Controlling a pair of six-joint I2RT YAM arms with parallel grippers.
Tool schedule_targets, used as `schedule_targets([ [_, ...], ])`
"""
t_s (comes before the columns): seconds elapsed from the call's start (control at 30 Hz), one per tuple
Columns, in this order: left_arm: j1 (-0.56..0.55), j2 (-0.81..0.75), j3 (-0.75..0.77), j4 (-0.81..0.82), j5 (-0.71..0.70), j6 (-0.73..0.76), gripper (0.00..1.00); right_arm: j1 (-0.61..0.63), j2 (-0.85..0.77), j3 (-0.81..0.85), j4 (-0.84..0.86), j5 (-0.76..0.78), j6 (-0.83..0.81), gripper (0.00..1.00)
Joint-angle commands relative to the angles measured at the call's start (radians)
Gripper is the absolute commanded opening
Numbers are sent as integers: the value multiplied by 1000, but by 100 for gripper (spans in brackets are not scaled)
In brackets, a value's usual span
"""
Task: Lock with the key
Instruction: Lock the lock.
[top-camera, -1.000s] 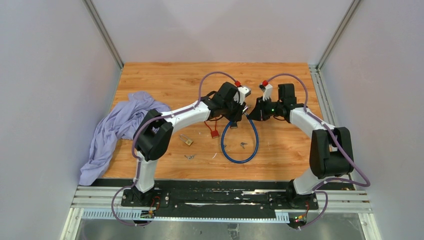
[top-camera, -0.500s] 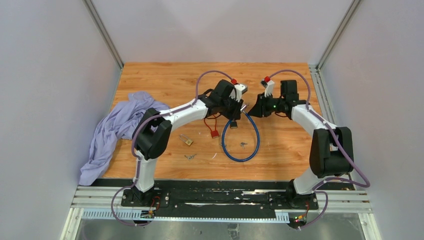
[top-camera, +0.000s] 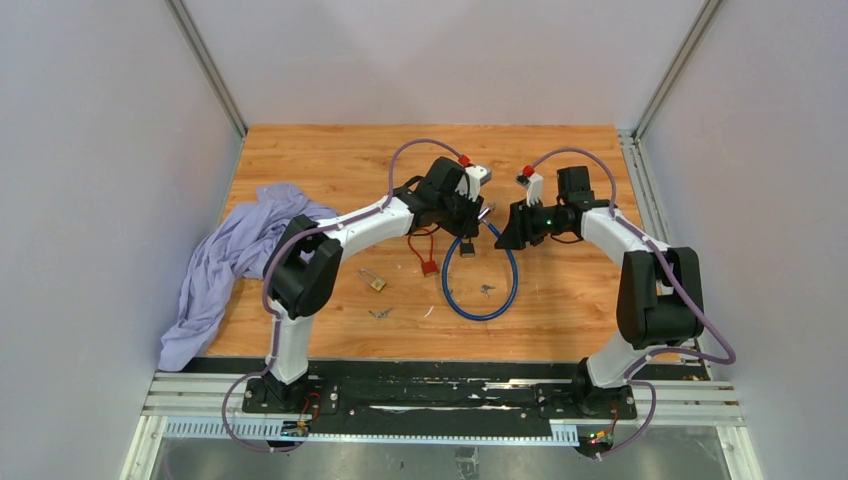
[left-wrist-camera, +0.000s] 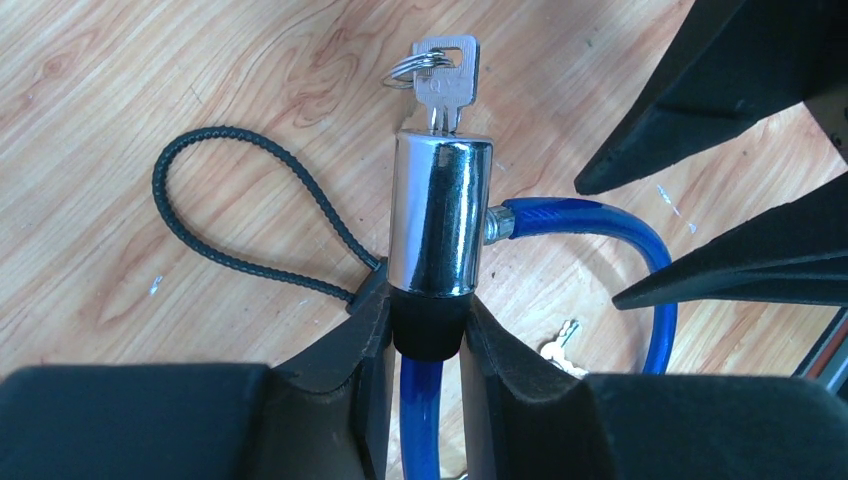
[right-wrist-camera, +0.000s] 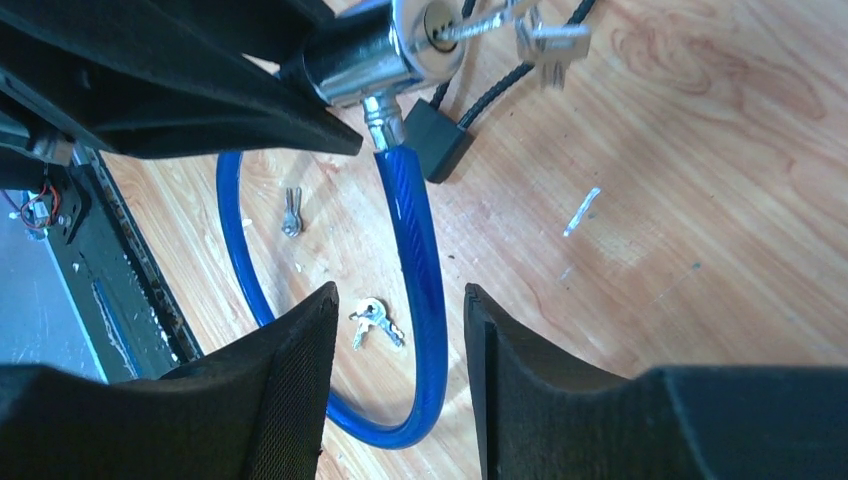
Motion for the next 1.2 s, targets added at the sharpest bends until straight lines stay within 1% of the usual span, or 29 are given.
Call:
schedule_targets([
  [0.0, 11, -50, -9, 43, 26, -15, 1, -2, 18, -27, -30, -32, -36, 49],
  [0.13, 17, -68, -37, 65, 38, -30, 0, 10, 46, -33, 10, -34, -24, 47],
  [0.2, 16, -72, -49, 77, 46, -37, 0, 10, 61, -29, 32, -48, -8, 37],
  [0.33, 16, -79, -60, 93, 67, -45, 0, 16, 55, -7, 51, -74, 6, 12],
  [0.37, 18, -81, -65, 100, 72, -48, 1, 20, 43, -3, 57, -79, 9, 8],
  [0.47, 18, -87, -79, 122, 112, -57, 0, 28, 12, 7, 90, -103, 30, 1],
  [0.63, 18, -115, -125, 183, 187, -57, 0, 41, -54, 27, 110, -113, 17, 1],
  [0.8, 21, -161, -146, 212, 257, -12, 1, 41, -97, 71, 45, -104, -82, 1],
  [0.9, 27, -187, -152, 228, 320, 14, 0, 41, -116, 72, 36, -104, -122, 1],
  [1.07, 29, -222, -151, 187, 433, 141, 0, 62, -160, 70, 40, -81, -205, 1],
  [1.17, 29, -254, -142, 127, 441, 228, 0, 77, -206, 66, 66, -61, -237, 1],
])
